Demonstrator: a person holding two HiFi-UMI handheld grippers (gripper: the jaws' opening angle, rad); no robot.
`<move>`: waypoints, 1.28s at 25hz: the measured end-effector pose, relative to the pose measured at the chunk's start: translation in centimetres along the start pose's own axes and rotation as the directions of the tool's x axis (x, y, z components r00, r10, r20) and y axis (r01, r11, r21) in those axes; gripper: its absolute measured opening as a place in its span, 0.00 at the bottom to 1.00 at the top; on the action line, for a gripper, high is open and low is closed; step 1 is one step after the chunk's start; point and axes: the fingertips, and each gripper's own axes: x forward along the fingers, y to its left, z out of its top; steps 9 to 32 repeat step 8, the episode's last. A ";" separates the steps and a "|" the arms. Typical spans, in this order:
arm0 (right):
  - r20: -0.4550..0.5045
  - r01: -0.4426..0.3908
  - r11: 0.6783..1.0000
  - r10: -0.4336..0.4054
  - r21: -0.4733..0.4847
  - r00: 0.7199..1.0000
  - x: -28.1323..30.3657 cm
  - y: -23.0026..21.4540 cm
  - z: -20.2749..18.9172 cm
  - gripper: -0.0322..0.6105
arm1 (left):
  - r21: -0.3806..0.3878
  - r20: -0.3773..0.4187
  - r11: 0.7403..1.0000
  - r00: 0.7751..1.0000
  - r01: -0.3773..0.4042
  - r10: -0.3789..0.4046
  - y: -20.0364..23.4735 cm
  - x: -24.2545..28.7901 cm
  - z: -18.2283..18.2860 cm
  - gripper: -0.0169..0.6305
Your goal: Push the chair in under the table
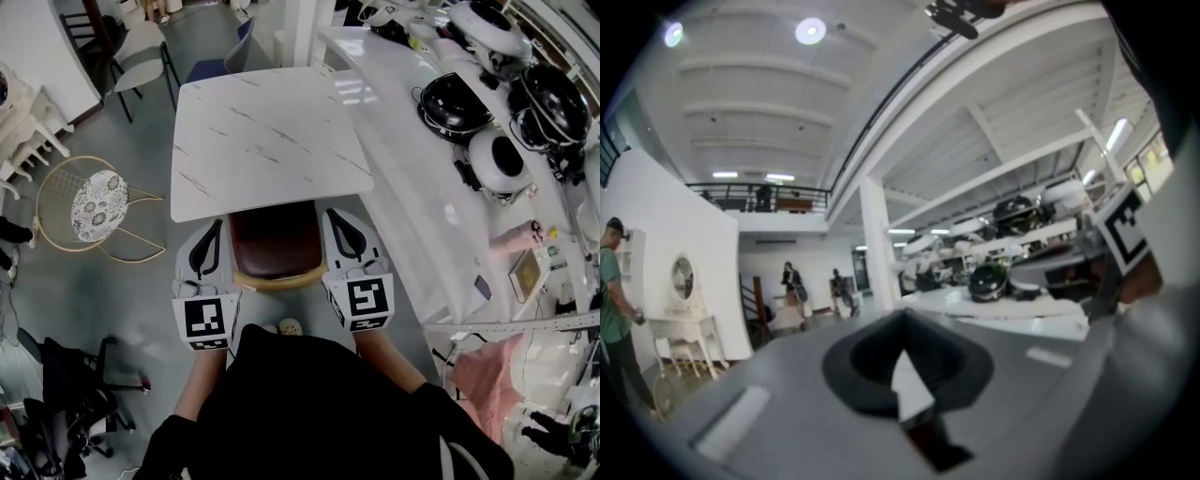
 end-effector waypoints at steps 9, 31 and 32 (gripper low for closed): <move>0.005 -0.003 1.000 0.003 -0.001 1.000 0.1 0.2 0.0 0.08 | -0.005 -0.012 1.000 1.000 0.005 -0.005 0.0 -0.1 -0.5 0.04; 0.005 -0.003 1.000 0.003 -0.001 1.000 0.1 0.2 0.0 0.08 | -0.005 -0.012 1.000 1.000 0.005 -0.005 0.0 -0.1 -0.5 0.04; 0.005 -0.003 1.000 0.003 -0.001 1.000 0.1 0.2 0.0 0.08 | -0.005 -0.012 1.000 1.000 0.005 -0.005 0.0 -0.1 -0.5 0.04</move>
